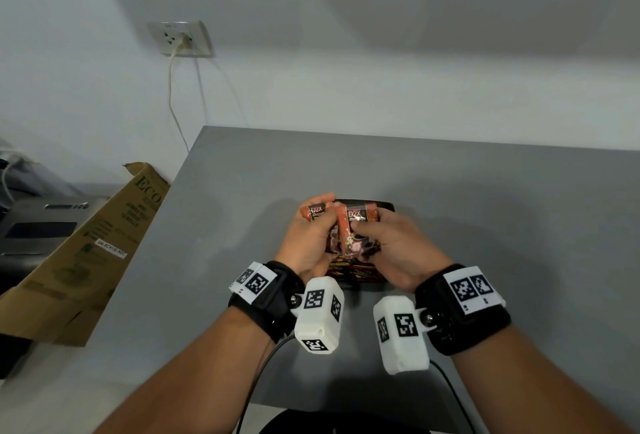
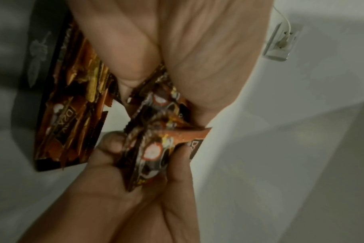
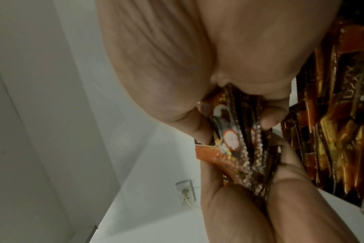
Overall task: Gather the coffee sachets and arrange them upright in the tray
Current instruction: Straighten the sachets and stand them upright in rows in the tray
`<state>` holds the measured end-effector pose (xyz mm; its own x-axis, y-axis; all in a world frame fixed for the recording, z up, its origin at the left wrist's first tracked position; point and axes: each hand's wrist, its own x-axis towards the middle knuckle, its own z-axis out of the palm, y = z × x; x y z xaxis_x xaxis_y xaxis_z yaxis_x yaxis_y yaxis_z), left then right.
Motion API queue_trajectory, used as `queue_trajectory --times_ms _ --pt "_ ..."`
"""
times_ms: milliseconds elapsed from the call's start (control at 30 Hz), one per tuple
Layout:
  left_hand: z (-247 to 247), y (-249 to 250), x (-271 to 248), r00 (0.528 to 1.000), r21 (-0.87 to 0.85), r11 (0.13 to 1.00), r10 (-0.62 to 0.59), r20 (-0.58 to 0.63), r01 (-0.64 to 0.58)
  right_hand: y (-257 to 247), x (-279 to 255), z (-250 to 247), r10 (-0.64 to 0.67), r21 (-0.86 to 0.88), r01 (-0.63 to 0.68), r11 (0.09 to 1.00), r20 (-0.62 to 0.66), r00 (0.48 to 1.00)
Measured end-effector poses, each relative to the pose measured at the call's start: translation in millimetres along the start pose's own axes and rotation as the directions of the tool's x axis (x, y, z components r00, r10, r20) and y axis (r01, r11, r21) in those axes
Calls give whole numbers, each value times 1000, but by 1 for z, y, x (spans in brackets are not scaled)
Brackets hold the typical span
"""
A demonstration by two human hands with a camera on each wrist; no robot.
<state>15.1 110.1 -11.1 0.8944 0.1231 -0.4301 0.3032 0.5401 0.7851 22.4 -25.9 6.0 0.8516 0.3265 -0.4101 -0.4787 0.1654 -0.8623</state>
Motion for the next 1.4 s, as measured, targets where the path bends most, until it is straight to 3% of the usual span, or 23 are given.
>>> queue_trajectory --times_ms 133,233,467,633,800,967,1133,1267,1400 --pt "-6 7 2 992 -133 983 -126 19 128 -1 2 -2 -33 17 35 999 -78 996" --pt "-17 12 5 996 -75 994 -84 5 84 -8 4 -16 -53 63 60 996 -115 992" --pt "-15 3 -1 996 158 985 59 66 -68 -11 3 -14 -20 93 21 995 -16 1000" --pt "-8 -2 -3 996 83 995 45 71 -50 -1 4 -3 9 107 -9 994 3 1000" --pt "-17 10 -4 995 -81 994 -67 73 73 -6 6 -13 3 145 16 989 -132 991" --pt "-25 11 2 1000 31 999 -9 19 8 -13 3 -31 38 212 1 977 -182 983" --pt "-23 9 4 999 5 1000 17 -37 -17 -11 1 -29 16 233 18 972 -144 989" --pt "-7 8 -2 998 -50 997 -59 24 60 -4 0 -11 -58 81 61 995 -37 998" --pt "-4 11 -8 967 -126 979 -131 219 161 -7 -5 3 -201 -234 185 955 -48 978"
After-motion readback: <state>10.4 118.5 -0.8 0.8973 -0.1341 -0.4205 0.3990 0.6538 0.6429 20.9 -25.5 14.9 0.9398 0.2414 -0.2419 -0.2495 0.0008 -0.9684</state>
